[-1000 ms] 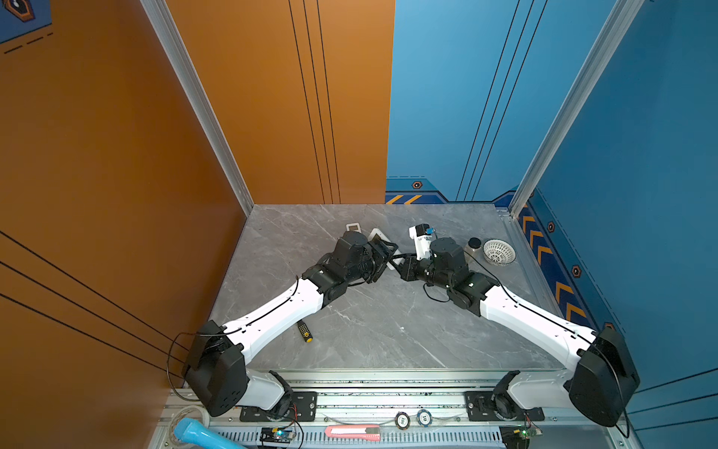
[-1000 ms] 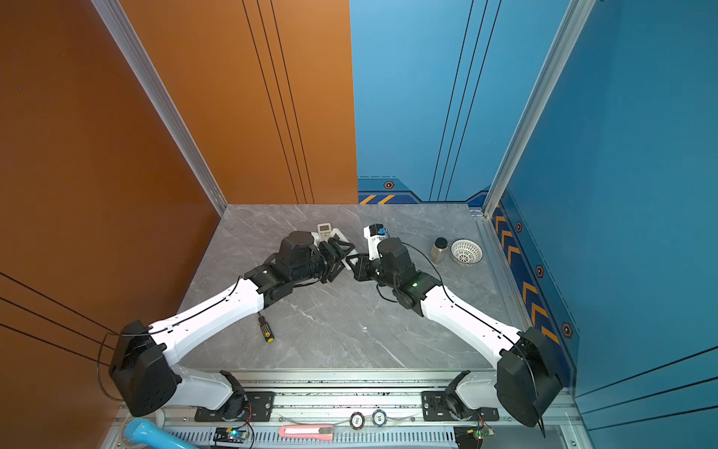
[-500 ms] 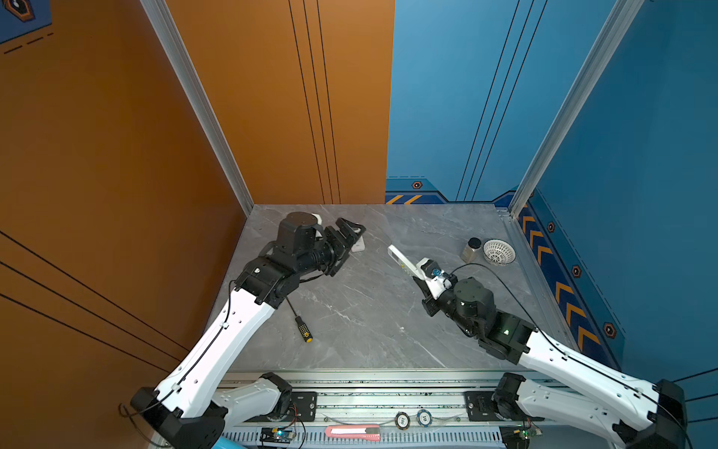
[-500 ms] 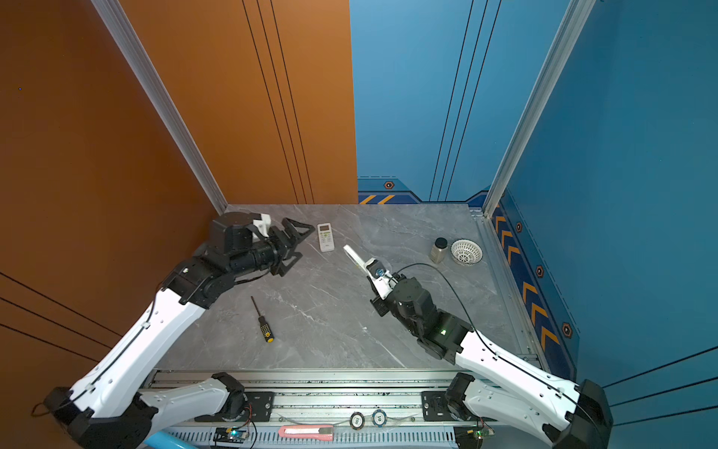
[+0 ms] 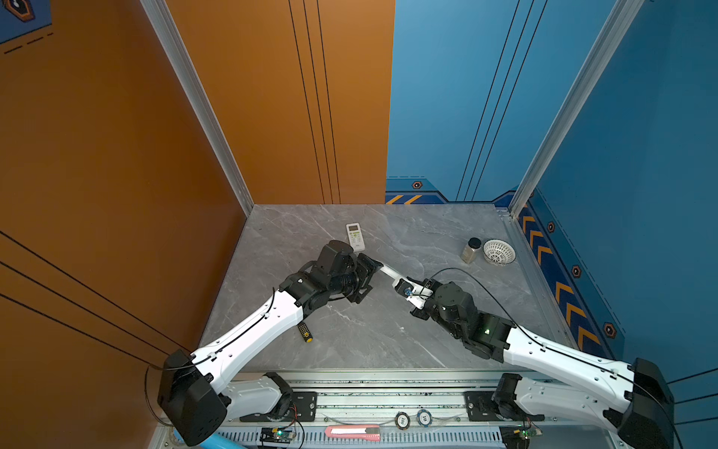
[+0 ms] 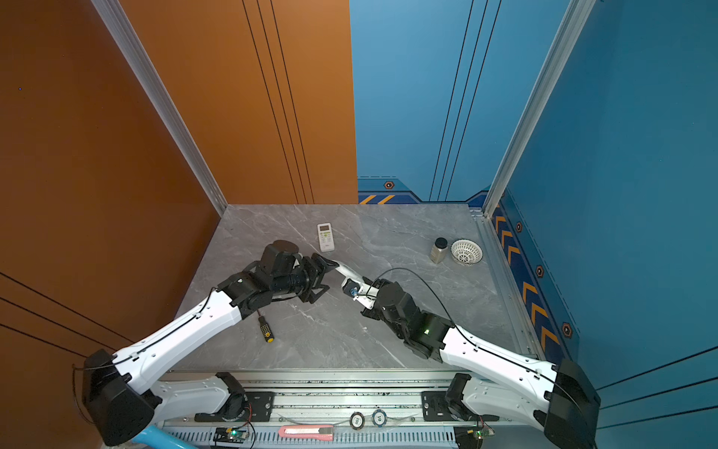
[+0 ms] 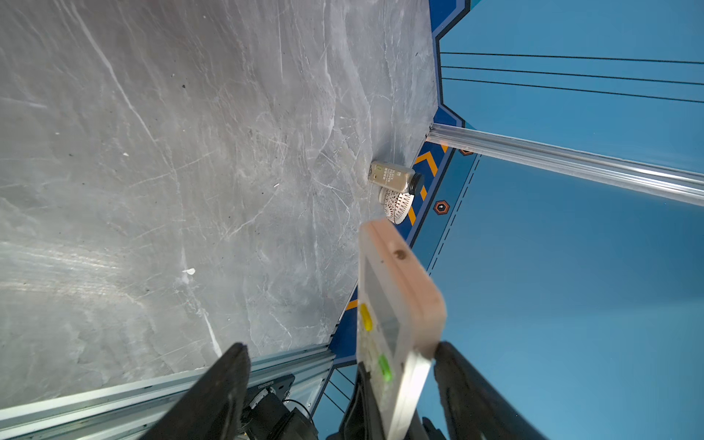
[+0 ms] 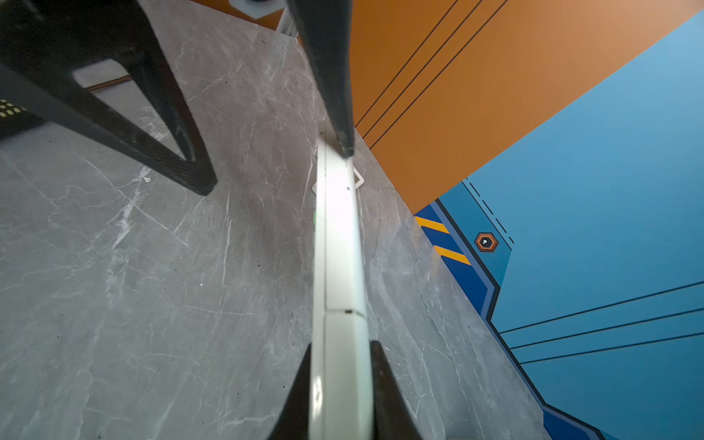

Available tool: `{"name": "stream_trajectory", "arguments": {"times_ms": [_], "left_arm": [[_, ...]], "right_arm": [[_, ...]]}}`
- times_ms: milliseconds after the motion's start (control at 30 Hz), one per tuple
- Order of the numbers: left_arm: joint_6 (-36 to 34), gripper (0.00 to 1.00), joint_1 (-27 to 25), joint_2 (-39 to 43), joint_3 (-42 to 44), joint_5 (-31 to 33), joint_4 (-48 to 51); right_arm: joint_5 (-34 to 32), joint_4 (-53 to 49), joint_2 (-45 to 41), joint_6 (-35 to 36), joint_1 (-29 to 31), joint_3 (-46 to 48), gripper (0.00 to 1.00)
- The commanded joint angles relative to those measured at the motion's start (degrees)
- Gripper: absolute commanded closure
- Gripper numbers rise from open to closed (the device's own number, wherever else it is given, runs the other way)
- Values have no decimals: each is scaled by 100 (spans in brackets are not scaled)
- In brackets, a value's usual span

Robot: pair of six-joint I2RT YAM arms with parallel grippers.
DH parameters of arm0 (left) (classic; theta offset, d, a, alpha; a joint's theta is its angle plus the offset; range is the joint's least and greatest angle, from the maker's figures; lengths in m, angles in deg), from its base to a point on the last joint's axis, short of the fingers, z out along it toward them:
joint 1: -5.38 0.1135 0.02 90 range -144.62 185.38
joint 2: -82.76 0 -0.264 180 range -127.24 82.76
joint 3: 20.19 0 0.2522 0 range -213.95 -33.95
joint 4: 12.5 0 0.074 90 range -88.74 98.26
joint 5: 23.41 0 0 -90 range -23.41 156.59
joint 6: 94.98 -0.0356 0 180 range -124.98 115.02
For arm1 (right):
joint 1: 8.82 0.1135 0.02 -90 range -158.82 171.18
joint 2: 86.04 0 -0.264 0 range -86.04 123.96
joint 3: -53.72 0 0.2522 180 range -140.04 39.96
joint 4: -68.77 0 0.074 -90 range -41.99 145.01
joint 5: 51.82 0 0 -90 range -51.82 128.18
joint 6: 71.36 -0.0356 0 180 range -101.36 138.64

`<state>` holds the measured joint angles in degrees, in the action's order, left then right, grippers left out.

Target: Unload the batteries from the remote control

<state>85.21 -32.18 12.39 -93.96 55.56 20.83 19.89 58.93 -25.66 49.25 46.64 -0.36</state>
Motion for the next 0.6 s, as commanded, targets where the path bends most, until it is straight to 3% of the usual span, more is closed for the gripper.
{"name": "stream_trajectory", "arguments": {"times_ms": [0, 200, 433, 533, 567], "left_arm": [[310, 23, -63, 179, 59, 385, -308], [568, 27, -153, 155, 395, 443, -521], [667, 56, -190, 110, 596, 434, -731], [782, 72, -174, 151, 752, 461, -822], [806, 77, -157, 159, 792, 461, -1053]], "right_arm": [[-34, 242, 12, 88, 177, -38, 100], [-72, 219, 186, 175, 424, -80, 100], [-71, 244, 229, 196, 452, -108, 100], [34, 104, 165, 192, 472, -131, 94], [59, 28, 130, 191, 486, -155, 87]]}}
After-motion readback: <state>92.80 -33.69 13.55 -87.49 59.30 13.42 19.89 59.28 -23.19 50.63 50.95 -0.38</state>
